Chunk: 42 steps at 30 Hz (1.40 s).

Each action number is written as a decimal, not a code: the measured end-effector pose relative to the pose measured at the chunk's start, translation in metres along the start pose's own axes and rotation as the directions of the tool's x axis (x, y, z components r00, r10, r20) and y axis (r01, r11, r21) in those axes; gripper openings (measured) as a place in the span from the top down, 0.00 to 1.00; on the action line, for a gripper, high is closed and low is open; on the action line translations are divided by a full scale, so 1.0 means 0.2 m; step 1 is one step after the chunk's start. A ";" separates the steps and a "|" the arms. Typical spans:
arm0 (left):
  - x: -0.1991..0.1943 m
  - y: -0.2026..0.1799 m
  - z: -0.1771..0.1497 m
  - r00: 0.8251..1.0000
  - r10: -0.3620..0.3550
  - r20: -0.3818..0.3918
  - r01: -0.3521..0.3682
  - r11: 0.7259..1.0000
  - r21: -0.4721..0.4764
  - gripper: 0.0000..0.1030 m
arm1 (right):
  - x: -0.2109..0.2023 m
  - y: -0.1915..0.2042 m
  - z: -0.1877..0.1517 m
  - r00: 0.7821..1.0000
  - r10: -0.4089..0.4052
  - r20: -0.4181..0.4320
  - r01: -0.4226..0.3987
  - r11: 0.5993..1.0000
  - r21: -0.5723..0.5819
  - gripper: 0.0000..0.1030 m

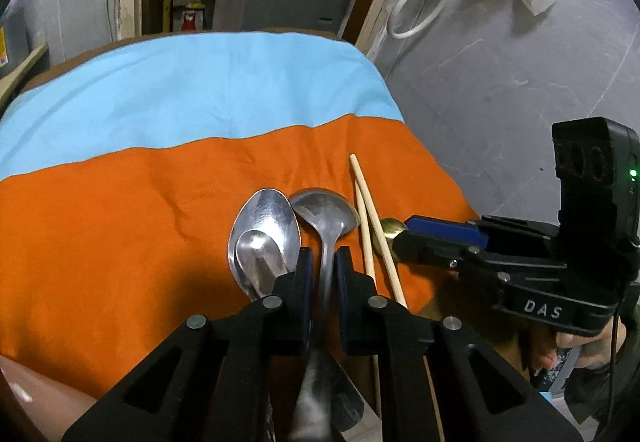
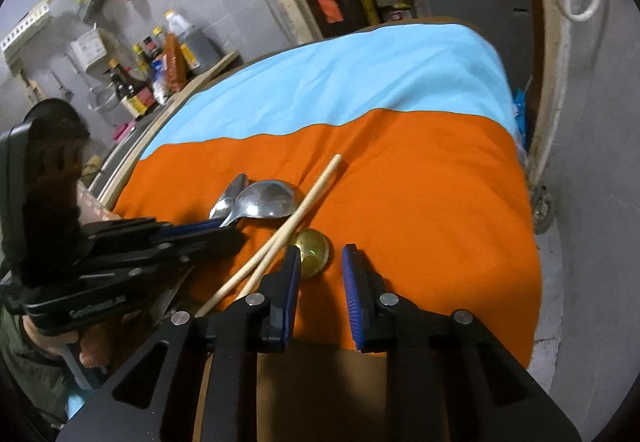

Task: Organize utensils
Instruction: 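Move both tools back to the remaining spoons and chopsticks on the cloth, then close the left gripper on a silver spoon while the right grasps the gold spoon, then lift the silver spoon and gold spoon up over the white caddy with both tools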

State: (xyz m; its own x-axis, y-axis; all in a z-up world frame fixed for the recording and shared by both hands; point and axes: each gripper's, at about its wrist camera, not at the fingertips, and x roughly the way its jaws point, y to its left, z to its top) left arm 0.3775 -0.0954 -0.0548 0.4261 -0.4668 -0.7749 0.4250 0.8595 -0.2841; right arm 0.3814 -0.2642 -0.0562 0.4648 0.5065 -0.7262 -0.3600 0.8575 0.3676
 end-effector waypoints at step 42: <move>-0.69 -0.11 -0.22 0.815 -0.055 0.577 0.064 0.998 0.004 0.98 | -0.53 0.44 -0.19 0.821 -0.088 0.564 0.211 0.965 -0.156 0.99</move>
State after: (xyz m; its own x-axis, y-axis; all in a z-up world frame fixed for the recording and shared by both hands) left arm 0.2738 -0.0407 0.0338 0.7848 -0.5477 -0.2901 0.4548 0.8269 -0.3307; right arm 0.2700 -0.2452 0.0309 0.8698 0.3910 -0.3009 -0.3752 0.9203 0.1112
